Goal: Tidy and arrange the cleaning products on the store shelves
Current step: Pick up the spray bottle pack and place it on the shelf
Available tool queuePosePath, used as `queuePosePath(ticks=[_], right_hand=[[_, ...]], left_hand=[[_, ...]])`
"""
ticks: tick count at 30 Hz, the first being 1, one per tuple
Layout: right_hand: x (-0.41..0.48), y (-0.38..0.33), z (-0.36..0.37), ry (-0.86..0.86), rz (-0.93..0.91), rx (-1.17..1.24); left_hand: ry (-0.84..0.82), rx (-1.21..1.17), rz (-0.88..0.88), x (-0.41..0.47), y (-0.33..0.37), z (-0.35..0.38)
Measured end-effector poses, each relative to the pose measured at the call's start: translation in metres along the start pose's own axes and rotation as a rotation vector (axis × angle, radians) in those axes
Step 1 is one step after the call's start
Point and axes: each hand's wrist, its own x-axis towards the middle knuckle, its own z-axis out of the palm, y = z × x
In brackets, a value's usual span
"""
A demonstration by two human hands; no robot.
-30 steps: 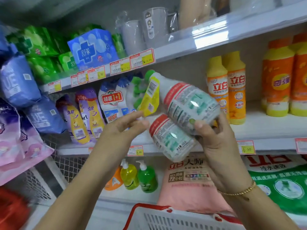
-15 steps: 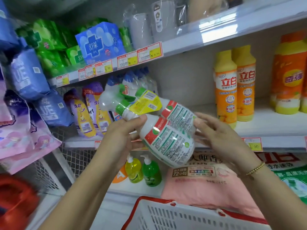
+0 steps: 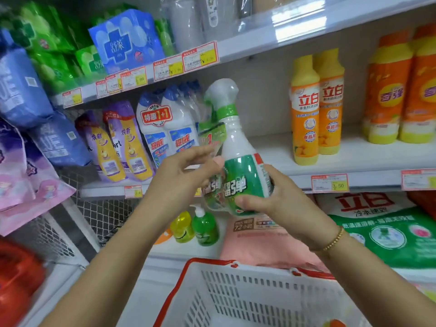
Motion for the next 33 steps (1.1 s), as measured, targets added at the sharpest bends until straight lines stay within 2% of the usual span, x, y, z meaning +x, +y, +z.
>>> queuePosePath(ticks=[2,4,5,7,9,11,16,20,24,29,33], right_hand=[[0.000,-0.002,-0.004,-0.107,0.124,0.287],[-0.002,-0.008,-0.002,-0.145,0.231,0.549],[-0.004,-0.010,0.000,-0.141,0.281,0.646],[-0.005,-0.017,0.000,-0.136,0.357,0.775],[-0.006,-0.024,-0.002,-0.156,0.411,0.863],[-0.005,-0.027,-0.006,-0.188,0.400,0.866],[0.001,-0.020,-0.017,-0.264,0.273,0.879],[0.009,-0.012,-0.033,-0.355,0.110,0.727],[0.018,-0.012,-0.056,-0.381,-0.064,0.441],[0.038,-0.010,-0.084,-0.175,-0.263,0.290],[0.057,-0.001,-0.100,0.117,-0.304,-0.015]], left_hand=[[0.050,0.033,0.011,0.004,0.001,-0.009],[0.113,0.050,-0.078,0.010,0.001,-0.024],[0.089,0.001,-0.156,0.011,0.000,-0.032],[-0.062,-0.190,-0.301,0.010,-0.004,-0.041],[-0.175,-0.344,-0.360,0.008,-0.009,-0.042],[-0.214,-0.428,-0.339,0.007,-0.009,-0.040],[-0.352,-0.471,-0.295,0.014,-0.009,-0.040],[-0.419,-0.421,-0.300,0.012,-0.018,-0.032],[-0.304,-0.344,-0.174,0.019,-0.022,-0.010],[-0.066,-0.331,0.005,0.045,-0.025,0.015],[0.109,-0.024,0.192,0.078,-0.023,0.029]])
